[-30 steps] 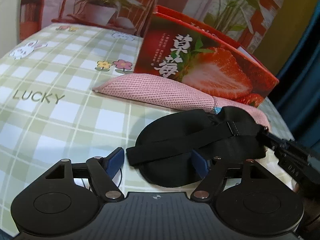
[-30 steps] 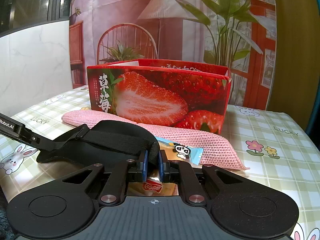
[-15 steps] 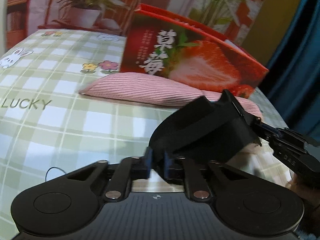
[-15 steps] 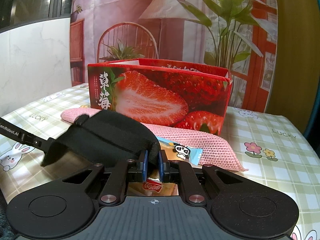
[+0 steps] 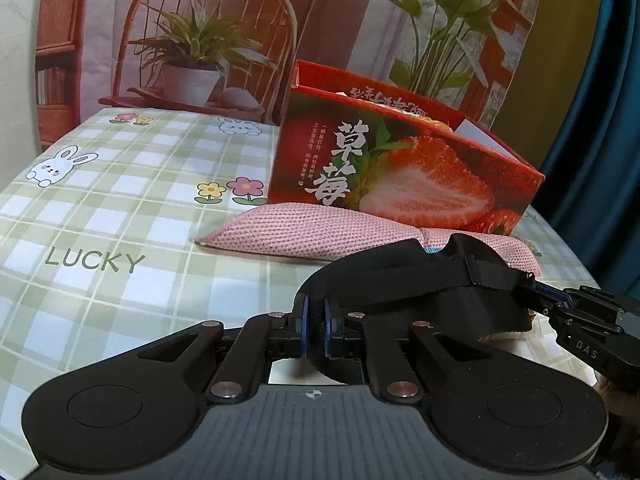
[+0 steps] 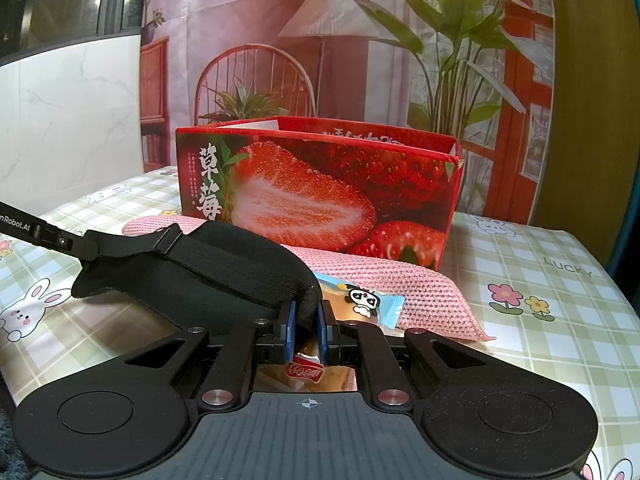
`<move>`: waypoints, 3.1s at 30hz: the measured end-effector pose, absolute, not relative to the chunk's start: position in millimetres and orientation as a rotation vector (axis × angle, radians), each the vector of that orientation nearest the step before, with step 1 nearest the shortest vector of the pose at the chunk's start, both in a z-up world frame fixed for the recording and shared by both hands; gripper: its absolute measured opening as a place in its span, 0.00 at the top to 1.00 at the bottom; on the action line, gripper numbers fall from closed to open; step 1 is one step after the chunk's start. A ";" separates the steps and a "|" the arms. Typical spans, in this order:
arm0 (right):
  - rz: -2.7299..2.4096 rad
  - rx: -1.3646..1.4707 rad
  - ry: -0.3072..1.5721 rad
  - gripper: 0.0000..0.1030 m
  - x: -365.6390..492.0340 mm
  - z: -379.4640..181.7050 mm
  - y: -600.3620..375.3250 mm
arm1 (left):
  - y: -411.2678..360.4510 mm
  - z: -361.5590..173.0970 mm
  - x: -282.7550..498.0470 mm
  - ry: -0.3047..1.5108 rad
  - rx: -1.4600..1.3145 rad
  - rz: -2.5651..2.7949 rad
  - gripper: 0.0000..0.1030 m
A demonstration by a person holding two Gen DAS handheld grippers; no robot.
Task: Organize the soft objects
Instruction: 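Lift the black eye mask with both grippers and adjust the grip, then carry the eye mask over the red box and open both grippers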
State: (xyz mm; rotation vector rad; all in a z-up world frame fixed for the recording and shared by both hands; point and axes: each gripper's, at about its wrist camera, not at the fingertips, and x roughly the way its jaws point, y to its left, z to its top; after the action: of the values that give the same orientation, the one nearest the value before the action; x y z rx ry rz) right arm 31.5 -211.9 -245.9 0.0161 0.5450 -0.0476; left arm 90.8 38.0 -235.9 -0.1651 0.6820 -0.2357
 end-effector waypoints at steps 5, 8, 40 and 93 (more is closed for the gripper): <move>-0.048 0.012 0.543 0.90 31.8 -246.2 -211.8 | 40.3 -238.5 89.7 0.692 -0.172 -0.232 0.91; -0.048 0.012 0.544 0.90 32.1 -246.2 -212.1 | 39.7 -239.1 90.5 0.694 -0.177 -0.230 0.91; -0.016 -0.051 0.266 0.94 53.3 -119.0 -236.0 | 32.2 -122.8 124.0 0.324 -0.061 -0.281 0.93; -0.187 0.017 0.414 0.00 133.4 -156.1 -269.7 | -26.4 -136.6 205.7 0.533 0.057 -0.181 0.00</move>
State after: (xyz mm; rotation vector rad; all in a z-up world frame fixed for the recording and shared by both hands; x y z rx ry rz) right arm 133.4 -269.7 -156.1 0.0168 0.4136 -0.1870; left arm 205.7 -26.4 -136.6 0.0567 0.5335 -0.1806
